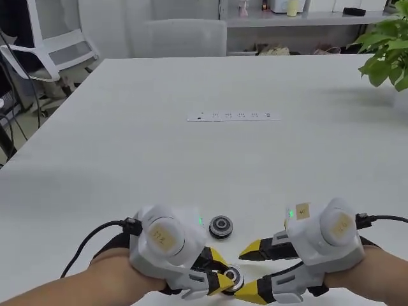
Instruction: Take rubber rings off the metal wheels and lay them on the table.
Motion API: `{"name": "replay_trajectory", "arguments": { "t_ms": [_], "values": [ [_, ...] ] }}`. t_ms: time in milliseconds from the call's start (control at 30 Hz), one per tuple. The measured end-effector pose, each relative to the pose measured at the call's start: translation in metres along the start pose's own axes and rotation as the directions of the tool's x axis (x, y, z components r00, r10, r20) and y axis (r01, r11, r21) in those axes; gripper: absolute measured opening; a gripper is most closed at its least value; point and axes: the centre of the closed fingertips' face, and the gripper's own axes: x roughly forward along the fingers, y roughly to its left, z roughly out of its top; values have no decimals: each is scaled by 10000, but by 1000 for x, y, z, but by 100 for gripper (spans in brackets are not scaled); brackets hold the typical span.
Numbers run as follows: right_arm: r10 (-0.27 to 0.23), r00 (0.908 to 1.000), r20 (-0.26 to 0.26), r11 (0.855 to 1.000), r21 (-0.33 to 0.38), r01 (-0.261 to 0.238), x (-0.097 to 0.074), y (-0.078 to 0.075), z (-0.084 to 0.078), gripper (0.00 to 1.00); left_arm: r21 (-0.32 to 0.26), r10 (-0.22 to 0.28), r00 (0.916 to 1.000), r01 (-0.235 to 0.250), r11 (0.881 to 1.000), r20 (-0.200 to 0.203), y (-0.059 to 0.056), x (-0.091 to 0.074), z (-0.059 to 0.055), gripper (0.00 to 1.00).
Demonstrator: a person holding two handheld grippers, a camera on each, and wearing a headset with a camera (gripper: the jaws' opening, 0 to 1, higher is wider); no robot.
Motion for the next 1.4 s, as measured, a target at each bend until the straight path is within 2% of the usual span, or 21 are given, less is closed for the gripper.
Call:
{"name": "replay_trajectory", "arguments": {
  "t_ms": [367,500,733,1233,1367,1400],
  "values": [
    [69,9999,-128,9999,-90,-70,8,5,-3,29,-11,25,10000,-25,10000,17,0,0,0,7],
    [-87,9999,-98,9999,-52,86,7,3,-3,25,-14,35,10000,-35,10000,26,0,0,0,7],
    [-107,9999,-93,9999,91,108,4,2,-4,24,-16,67,10000,-67,10000,27,0,0,0,7],
    [-305,9980,-554,9995,28,307,-2,3,-11,15,-22,65,10000,-65,10000,42,0,0,0,7],
    [-333,9966,-758,9994,-40,331,-4,3,-14,9,-24,73,10000,-73,10000,34,0,0,0,7],
    [-420,9950,-909,9991,-51,417,-5,2,-17,3,-25,75,10000,-75,10000,34,0,0,0,7]
  ]
}}
